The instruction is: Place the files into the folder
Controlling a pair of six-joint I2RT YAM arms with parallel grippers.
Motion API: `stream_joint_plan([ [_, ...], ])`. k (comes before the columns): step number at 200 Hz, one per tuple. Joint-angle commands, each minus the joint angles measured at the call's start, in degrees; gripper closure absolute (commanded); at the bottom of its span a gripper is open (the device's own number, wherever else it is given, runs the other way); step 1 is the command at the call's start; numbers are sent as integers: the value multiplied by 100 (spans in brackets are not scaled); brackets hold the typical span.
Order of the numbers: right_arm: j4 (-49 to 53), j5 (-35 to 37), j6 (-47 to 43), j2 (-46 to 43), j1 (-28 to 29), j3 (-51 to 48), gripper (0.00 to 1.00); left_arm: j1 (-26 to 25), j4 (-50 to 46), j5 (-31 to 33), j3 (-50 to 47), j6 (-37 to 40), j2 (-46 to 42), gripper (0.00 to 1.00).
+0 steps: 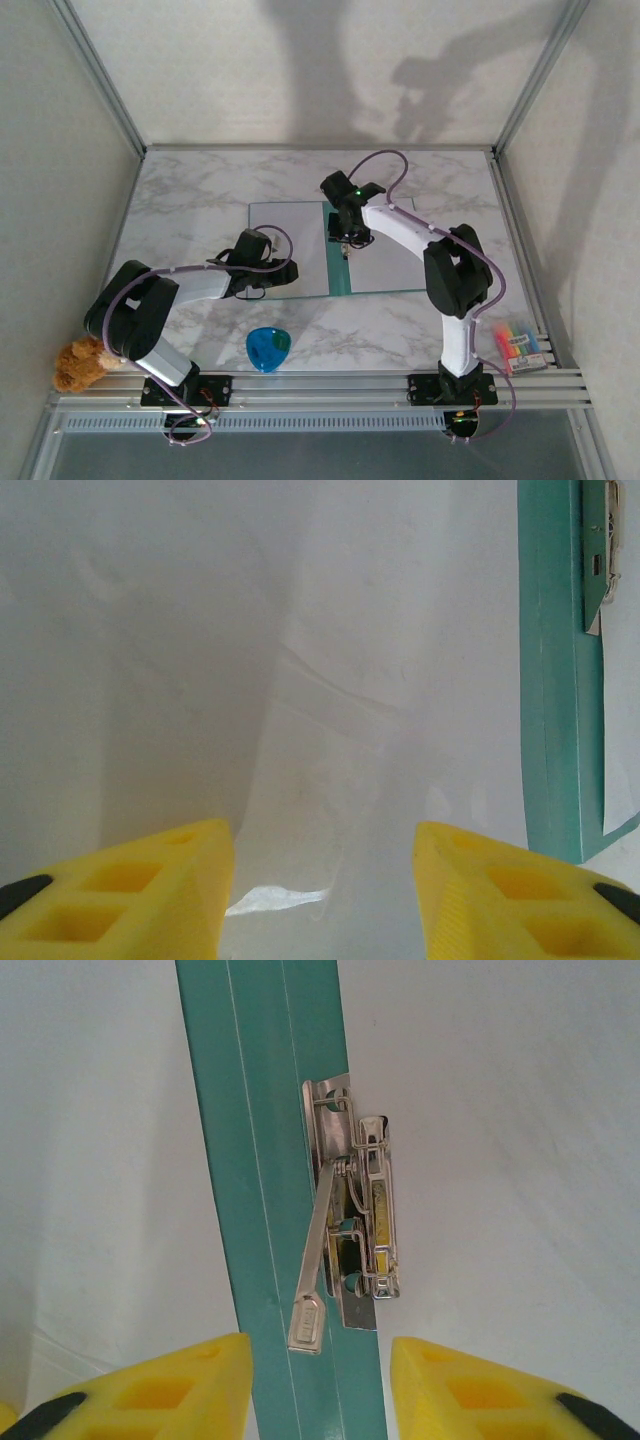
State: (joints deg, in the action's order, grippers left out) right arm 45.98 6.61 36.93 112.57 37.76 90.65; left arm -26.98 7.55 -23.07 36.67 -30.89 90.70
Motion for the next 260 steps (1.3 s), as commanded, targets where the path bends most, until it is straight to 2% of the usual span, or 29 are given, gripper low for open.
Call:
stream_joint_plan([
  [1,87,54,99,111,62,151,60,-55,-211,174,-114,-20,124,48],
  [21,52,-22,96,142,59,152,66,-56,-168,135,-131,-57,126,48],
  [79,60,-18,97,186,57,155,74,-61,-134,167,-178,-66,134,47],
  [184,137,-68,77,271,57,216,72,-62,-196,231,-161,-46,203,44],
  [243,182,1,74,296,61,233,75,-62,-202,207,-180,-35,194,44],
  [260,218,29,76,300,64,240,80,-62,-219,200,-163,-23,227,44],
])
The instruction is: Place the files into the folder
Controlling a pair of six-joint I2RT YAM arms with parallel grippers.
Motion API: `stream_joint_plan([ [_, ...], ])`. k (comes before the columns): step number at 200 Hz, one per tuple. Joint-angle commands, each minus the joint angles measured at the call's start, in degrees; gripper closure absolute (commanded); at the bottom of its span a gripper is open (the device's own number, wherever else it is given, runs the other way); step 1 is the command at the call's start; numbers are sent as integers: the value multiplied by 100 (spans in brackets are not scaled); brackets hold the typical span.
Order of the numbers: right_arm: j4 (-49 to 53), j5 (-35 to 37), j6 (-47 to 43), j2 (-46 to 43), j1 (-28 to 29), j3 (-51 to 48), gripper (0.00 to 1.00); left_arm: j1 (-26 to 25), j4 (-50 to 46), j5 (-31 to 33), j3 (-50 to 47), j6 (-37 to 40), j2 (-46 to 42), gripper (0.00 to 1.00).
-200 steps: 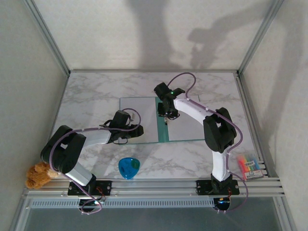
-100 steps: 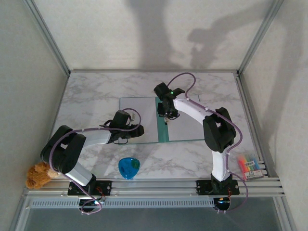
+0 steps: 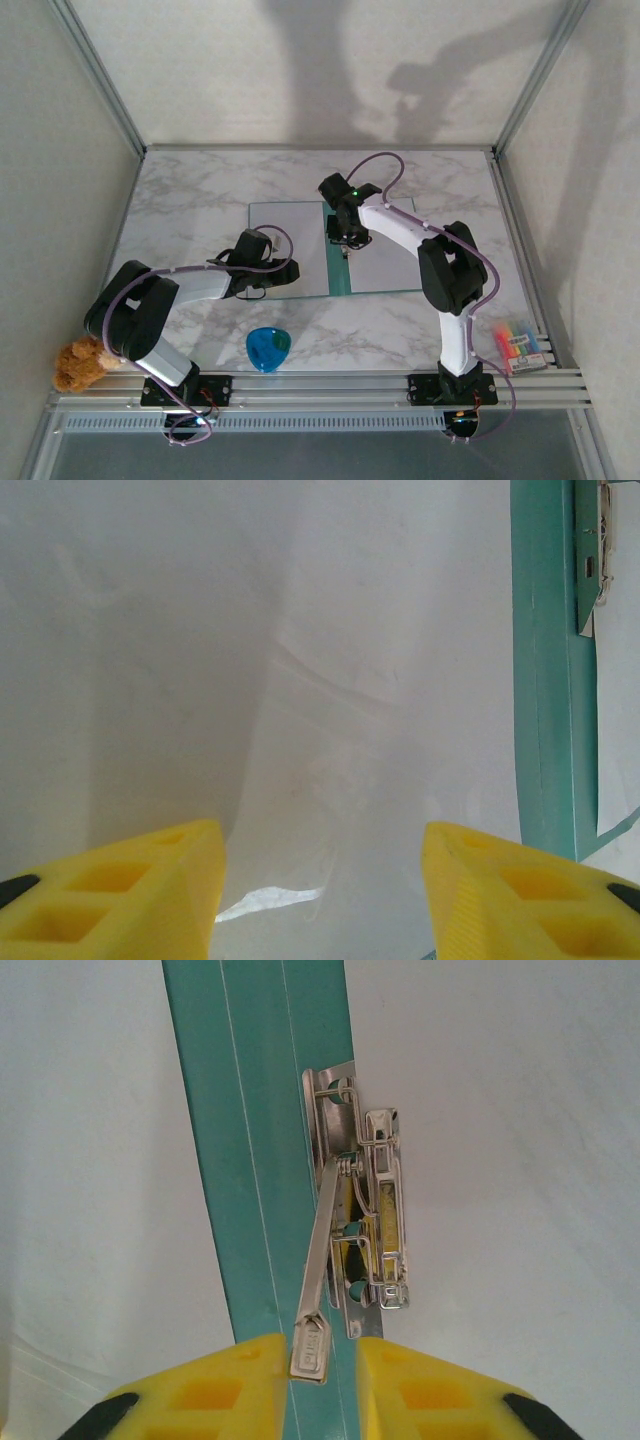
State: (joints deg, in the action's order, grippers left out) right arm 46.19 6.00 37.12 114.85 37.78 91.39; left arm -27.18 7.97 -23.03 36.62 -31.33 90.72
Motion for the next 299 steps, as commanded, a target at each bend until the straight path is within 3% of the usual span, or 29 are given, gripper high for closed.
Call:
stream_joint_plan([
  [1,197,93,56,68,58,168,80,-42,-261,194,-162,21,222,44],
  [72,278,132,0,82,55,243,80,-41,-236,155,-159,13,288,44],
  [94,311,123,-15,98,56,308,72,-42,-249,151,-150,20,300,44],
  [121,316,114,-13,91,57,338,71,-42,-260,148,-133,31,339,44],
  [299,373,151,-67,143,54,200,83,-42,-349,150,-50,83,407,44],
])
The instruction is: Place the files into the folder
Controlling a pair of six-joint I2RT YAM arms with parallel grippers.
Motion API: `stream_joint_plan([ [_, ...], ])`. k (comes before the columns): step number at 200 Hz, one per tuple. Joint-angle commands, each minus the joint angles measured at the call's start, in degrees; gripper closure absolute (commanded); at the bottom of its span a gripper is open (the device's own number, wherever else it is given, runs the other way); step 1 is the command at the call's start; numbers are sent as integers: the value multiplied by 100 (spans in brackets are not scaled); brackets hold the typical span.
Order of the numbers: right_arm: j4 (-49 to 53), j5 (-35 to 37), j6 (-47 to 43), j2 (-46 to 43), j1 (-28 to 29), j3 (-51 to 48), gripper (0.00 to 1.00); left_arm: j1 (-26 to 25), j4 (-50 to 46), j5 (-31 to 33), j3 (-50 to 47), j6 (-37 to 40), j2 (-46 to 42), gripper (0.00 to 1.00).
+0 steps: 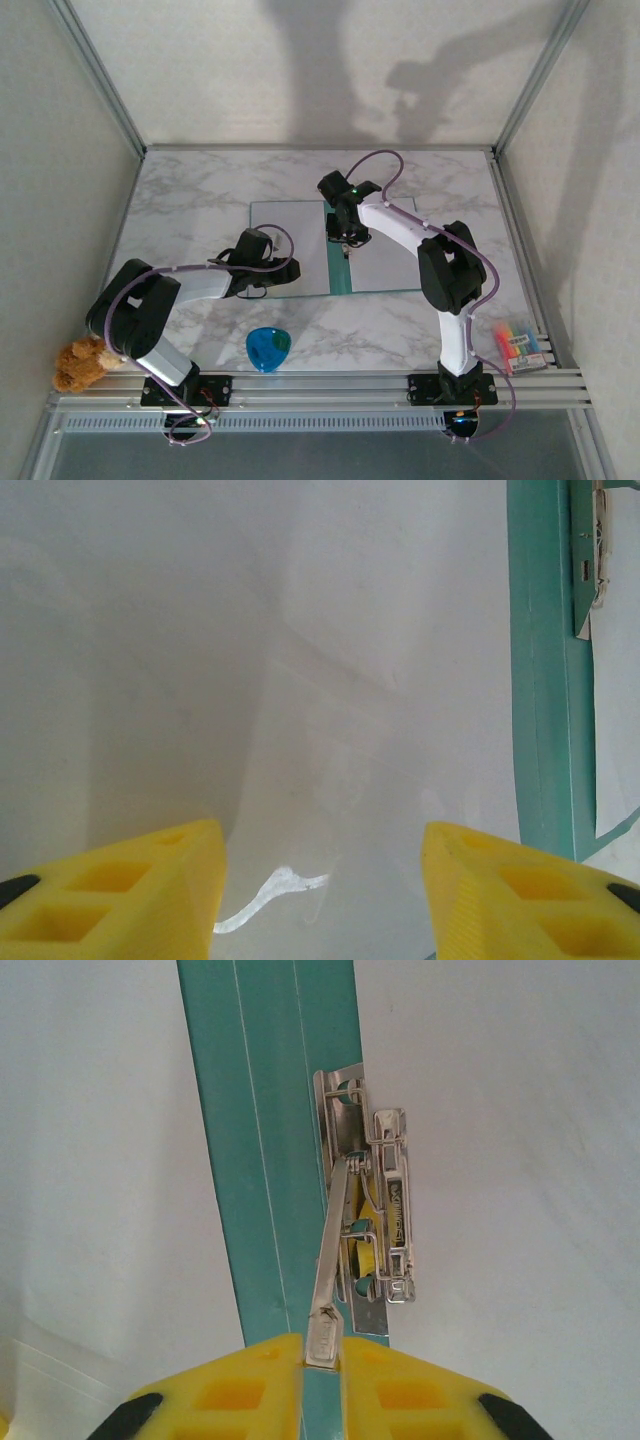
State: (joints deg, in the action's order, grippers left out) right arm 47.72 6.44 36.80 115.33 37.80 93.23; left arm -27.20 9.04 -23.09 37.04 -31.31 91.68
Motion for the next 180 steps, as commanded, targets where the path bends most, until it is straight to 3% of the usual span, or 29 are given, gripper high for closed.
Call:
stream_joint_plan([
  [1,220,110,-38,95,52,18,84,-40,-465,161,-92,77,309,44],
  [180,556,247,-238,184,52,-46,87,-40,-589,180,6,147,450,45],
])
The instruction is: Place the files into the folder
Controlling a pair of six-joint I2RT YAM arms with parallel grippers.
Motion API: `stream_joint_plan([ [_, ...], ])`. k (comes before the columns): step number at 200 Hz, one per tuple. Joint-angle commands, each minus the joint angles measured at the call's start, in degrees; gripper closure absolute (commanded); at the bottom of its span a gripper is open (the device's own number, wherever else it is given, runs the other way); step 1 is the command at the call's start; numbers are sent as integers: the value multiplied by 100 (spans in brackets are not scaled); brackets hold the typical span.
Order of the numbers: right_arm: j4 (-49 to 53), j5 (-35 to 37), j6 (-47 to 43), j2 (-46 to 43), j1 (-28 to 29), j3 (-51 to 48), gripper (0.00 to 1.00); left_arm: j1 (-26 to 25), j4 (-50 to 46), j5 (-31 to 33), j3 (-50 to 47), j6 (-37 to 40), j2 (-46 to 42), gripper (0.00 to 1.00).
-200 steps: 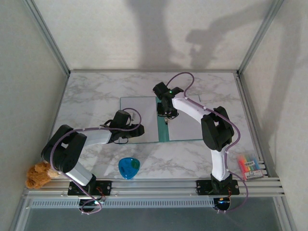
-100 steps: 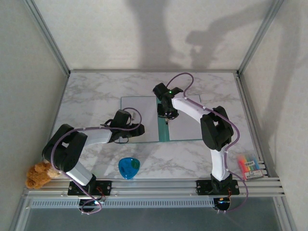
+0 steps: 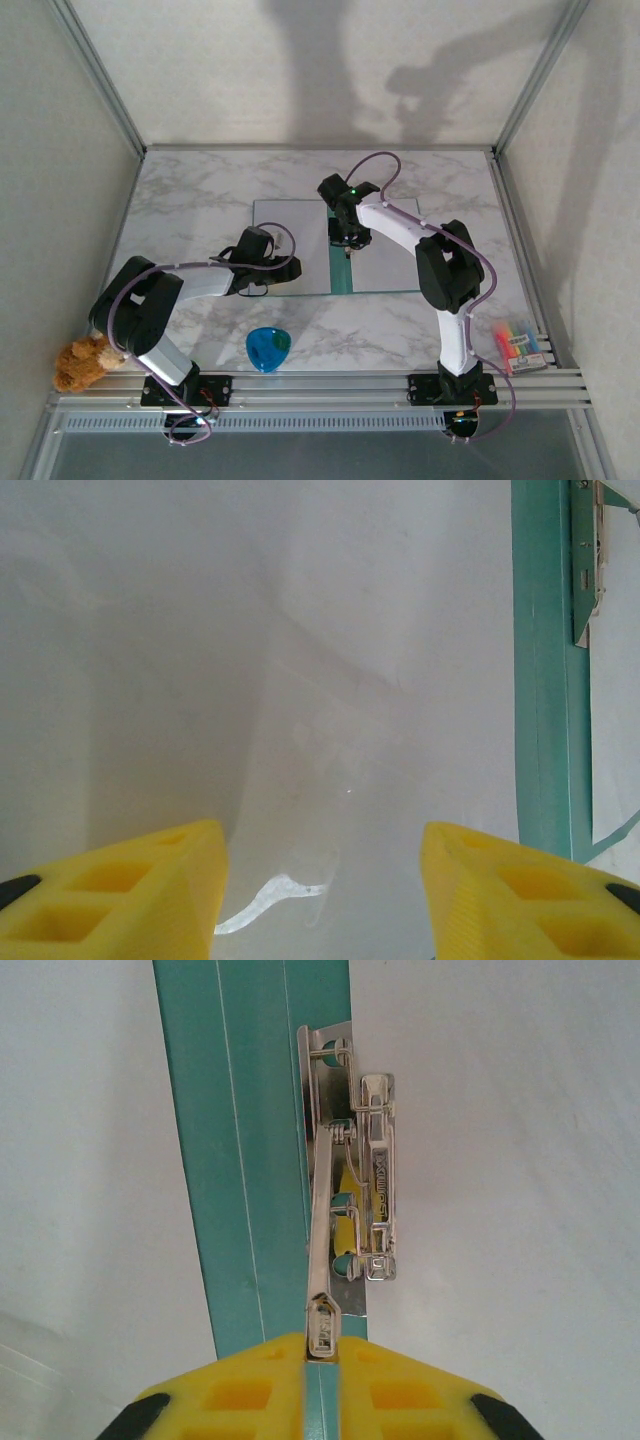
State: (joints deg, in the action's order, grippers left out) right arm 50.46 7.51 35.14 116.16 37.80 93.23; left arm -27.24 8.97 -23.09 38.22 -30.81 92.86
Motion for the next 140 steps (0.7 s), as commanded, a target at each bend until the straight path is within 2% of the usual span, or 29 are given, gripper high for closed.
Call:
stream_joint_plan([
  [1,281,139,-75,105,56,-44,87,-35,-582,177,-113,99,335,45],
  [140,315,296,-137,179,101,-239,89,-35,-592,208,-148,81,393,45],
])
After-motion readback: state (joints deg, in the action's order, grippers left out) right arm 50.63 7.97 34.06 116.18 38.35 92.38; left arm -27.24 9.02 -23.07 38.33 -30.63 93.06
